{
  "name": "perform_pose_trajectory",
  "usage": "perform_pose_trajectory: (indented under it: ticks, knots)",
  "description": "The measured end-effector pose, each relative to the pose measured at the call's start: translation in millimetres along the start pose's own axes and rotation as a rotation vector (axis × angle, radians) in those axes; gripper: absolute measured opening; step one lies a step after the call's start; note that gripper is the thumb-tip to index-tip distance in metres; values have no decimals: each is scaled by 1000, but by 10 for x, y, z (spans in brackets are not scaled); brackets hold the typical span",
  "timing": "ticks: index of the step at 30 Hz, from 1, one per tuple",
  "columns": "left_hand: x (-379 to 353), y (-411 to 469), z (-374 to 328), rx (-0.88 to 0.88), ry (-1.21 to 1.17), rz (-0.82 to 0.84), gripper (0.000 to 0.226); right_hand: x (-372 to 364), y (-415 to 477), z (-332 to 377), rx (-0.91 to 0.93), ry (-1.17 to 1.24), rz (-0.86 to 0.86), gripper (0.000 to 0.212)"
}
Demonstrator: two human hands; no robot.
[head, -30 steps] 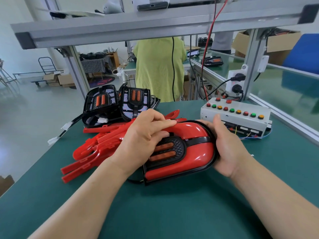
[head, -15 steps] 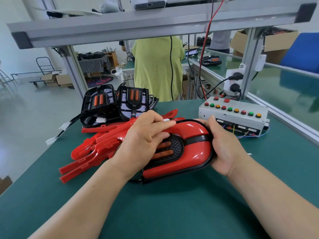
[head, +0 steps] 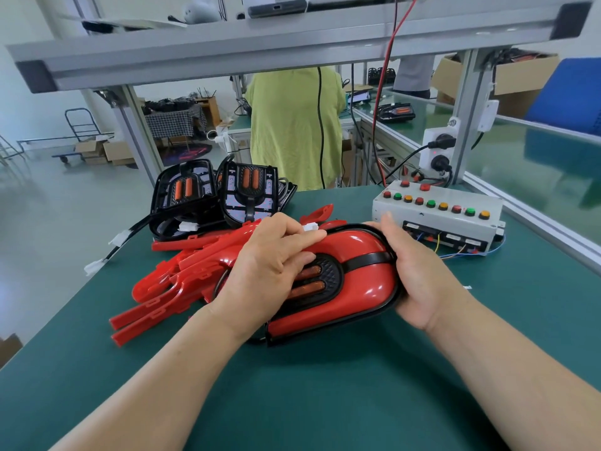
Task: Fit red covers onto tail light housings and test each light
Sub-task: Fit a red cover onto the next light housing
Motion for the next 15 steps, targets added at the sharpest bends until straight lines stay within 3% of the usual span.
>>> perform_pose_trajectory:
  ticks: [2, 10, 13, 15]
  knots:
    - [-20, -22, 37, 53, -121, -5, 37, -17, -1, 3, 3, -10, 21, 41]
    - [-12, 6, 8, 5, 10, -35, 39, -7, -26, 19, -3, -15, 4, 40]
    - [-30, 10, 9, -14, 6, -5, 39, -51, -60, 15, -11, -28, 17, 59]
    - [-35, 30, 36, -10, -26, 26, 37, -62, -60, 37, 8, -41, 28, 47]
Point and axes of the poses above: each hand's wrist, its own y-axis towards the middle knuckle, its own x-axis out of the back of the hand, z = x × y, the point moved 10 cm from there along y, towards the middle knuckle, and after that the axes turned 10 degrees about y, right-handed, at the moved point
